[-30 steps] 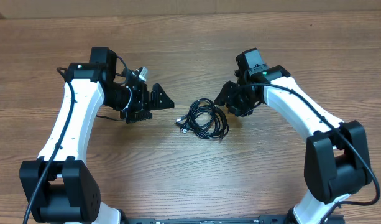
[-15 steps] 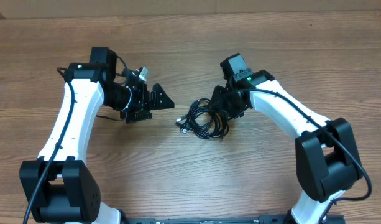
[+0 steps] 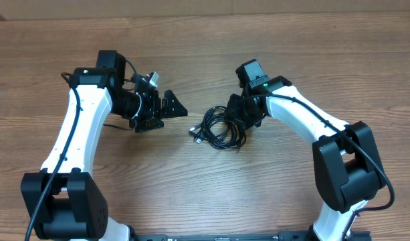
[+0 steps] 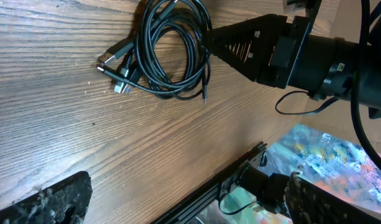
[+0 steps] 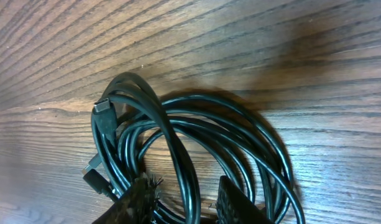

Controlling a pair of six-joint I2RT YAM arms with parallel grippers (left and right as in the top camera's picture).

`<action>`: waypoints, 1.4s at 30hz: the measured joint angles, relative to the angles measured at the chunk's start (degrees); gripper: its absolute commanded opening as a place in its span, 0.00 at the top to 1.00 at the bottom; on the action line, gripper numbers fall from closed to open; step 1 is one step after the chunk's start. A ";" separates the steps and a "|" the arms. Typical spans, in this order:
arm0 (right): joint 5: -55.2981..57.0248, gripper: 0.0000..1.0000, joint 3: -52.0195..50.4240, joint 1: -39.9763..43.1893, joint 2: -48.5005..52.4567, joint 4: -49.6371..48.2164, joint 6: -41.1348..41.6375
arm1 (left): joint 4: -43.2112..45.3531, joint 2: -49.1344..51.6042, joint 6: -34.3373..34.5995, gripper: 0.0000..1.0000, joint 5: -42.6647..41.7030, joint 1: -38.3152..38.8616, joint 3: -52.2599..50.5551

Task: Untangle cables
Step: 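Lower the right gripper onto the cable bundle and grasp a loop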

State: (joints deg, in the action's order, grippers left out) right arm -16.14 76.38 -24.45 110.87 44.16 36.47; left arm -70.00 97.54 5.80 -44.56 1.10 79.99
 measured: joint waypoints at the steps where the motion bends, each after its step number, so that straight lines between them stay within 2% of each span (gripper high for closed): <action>1: -0.07 0.71 0.00 0.00 0.00 0.02 -0.02 | 0.00 0.00 0.00 0.01 0.02 0.00 0.00; 9: -0.20 0.78 0.00 -0.04 0.00 0.13 -0.04 | 0.00 0.00 -0.02 0.01 0.00 0.00 0.00; 22: -0.20 0.78 0.00 -0.92 0.00 -0.33 -0.02 | 0.00 0.00 0.00 0.00 0.02 0.00 0.00; 28: -0.02 0.81 0.00 -1.86 0.00 -0.72 0.00 | 0.11 0.00 0.00 0.00 0.00 0.00 0.00; 31: 0.07 0.86 0.00 -1.86 0.00 -0.96 -0.02 | 0.11 0.00 -0.02 0.00 0.00 0.00 0.00; 34: 0.09 0.96 0.00 -1.86 0.00 -1.14 -0.07 | 0.11 0.00 0.00 0.00 0.00 0.00 0.00; 42: -0.87 0.96 0.00 -1.86 0.00 -1.07 -0.02 | 0.13 0.00 0.00 0.00 0.00 0.00 0.00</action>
State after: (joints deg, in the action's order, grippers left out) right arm -17.02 76.38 -26.30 110.87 43.09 36.45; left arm -69.87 97.54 5.80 -44.56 1.10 79.99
